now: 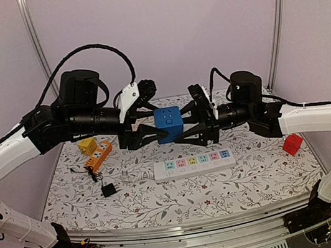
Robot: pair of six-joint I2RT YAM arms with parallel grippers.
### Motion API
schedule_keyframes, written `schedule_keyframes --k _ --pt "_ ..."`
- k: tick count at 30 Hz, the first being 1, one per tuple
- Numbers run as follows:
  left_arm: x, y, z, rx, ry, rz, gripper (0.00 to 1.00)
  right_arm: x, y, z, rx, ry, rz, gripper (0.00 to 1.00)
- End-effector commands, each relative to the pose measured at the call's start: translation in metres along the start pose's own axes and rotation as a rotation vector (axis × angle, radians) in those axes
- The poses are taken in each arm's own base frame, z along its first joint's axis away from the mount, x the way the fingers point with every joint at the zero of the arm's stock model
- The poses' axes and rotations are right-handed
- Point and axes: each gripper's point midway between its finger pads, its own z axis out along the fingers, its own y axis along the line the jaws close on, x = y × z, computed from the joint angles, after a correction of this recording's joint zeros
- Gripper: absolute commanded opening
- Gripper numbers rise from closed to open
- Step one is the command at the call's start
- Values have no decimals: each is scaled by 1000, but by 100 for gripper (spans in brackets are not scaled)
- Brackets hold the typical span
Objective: Insert the plug
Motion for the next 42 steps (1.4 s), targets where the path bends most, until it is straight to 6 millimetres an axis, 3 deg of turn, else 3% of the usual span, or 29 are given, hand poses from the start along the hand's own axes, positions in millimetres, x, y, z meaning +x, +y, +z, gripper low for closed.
schedule_keyframes --k 1,2,3,8,15,26,36,39,42 --pt "24 -2 4 3 94 68 65 12 -2 -6 129 137 1 0" --pt "30 -2 4 5 135 89 85 17 -1 -6 154 191 -22 0" --pt "35 0 5 -1 177 115 97 21 -1 -7 175 246 -64 0" --pt "35 21 0 -37 355 173 99 35 -11 -15 247 374 -150 0" --pt "54 -1 2 87 481 274 92 31 -13 -12 267 412 -196 0" --pt "35 -2 32 80 389 262 86 17 -1 -7 222 357 -226 0" --pt "49 -9 40 116 404 266 72 2 5 -5 197 298 -236 0" --pt "53 -9 42 117 417 267 64 -6 6 -5 197 269 -238 0" --pt "56 -12 43 126 421 274 42 -9 7 -5 197 255 -238 0"
